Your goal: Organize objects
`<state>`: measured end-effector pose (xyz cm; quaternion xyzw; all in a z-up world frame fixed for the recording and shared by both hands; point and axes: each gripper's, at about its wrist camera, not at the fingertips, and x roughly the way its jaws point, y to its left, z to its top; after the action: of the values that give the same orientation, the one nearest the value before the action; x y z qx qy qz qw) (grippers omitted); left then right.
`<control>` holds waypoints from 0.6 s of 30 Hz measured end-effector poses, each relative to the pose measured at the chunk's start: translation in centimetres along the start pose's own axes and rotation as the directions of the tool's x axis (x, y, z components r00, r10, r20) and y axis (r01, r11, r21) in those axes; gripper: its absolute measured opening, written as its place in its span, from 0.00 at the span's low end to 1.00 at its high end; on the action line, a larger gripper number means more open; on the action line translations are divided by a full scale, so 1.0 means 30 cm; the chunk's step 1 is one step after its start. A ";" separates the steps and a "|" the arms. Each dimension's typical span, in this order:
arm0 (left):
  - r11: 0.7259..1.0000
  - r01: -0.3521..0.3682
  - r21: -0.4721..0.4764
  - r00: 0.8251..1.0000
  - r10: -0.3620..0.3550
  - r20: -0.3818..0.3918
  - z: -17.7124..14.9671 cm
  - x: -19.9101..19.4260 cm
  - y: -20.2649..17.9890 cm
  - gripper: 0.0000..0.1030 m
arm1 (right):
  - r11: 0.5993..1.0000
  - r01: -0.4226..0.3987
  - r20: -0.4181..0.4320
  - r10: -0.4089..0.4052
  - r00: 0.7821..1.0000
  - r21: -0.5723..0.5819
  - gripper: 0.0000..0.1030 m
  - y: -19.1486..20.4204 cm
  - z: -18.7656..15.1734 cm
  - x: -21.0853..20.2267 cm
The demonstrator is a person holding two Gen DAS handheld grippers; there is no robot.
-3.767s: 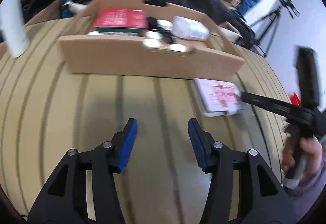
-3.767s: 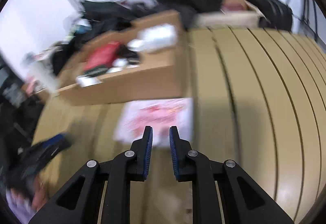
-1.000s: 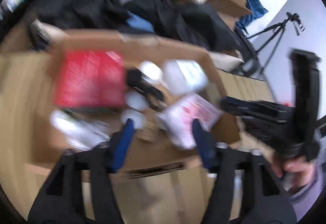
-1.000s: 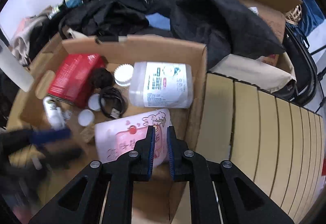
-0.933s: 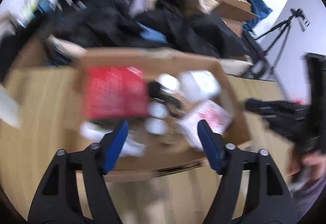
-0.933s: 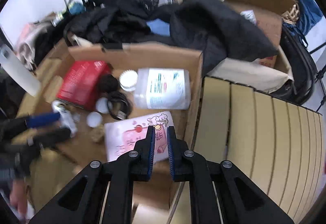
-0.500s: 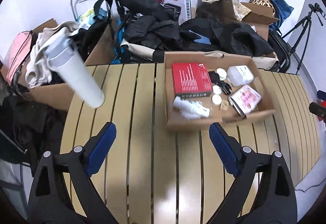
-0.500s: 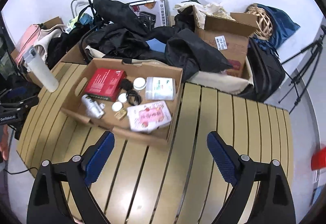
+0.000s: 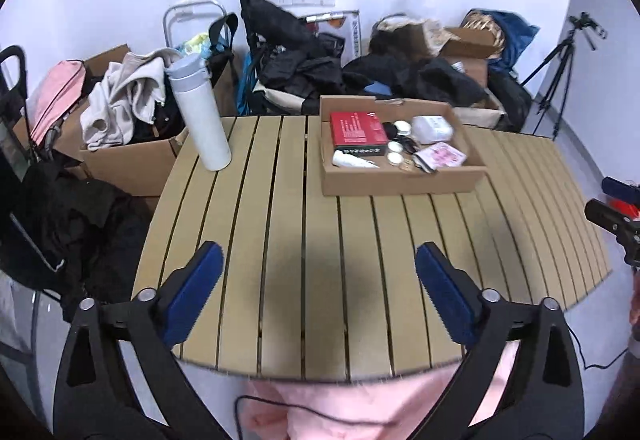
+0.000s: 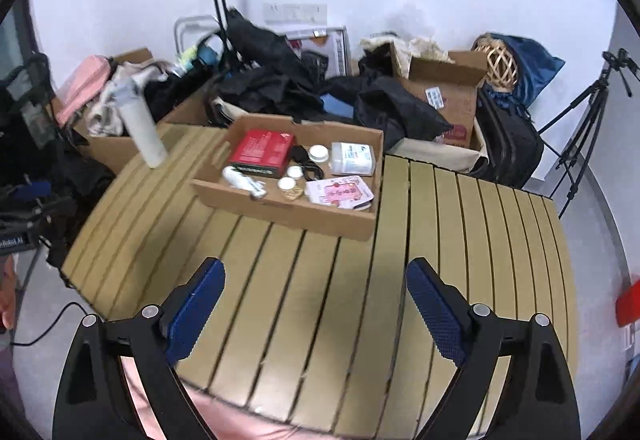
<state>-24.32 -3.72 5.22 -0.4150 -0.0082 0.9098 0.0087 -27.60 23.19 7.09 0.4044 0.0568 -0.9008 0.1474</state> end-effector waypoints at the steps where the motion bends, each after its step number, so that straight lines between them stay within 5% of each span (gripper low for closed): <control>1: 1.000 0.003 0.009 1.000 -0.003 0.027 -0.038 -0.040 -0.004 1.00 | 1.000 -0.013 0.033 0.013 0.999 0.011 0.92 0.012 -0.037 -0.044; 5: 0.996 -0.077 0.046 0.992 0.072 0.104 -0.239 -0.194 -0.018 1.00 | 0.999 -0.005 0.095 0.000 0.996 0.053 0.92 0.048 -0.210 -0.172; 9: 0.999 0.006 0.040 0.991 -0.011 0.134 -0.468 -0.367 -0.027 1.00 | 0.997 -0.041 0.141 0.032 0.989 0.064 0.92 0.116 -0.435 -0.324; 14: 1.000 0.018 0.004 0.984 -0.019 0.177 -0.692 -0.514 -0.062 1.00 | 0.992 -0.067 0.133 0.053 0.990 0.105 0.92 0.205 -0.664 -0.427; 18: 0.999 -0.012 0.051 0.983 0.002 0.186 -0.746 -0.538 -0.112 1.00 | 0.984 -0.118 0.175 0.095 0.980 0.130 0.92 0.282 -0.792 -0.463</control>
<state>3.19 -0.57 2.80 -0.3281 0.0162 0.9444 0.0155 0.70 23.46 1.77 0.3389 -0.0409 -0.9243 0.1710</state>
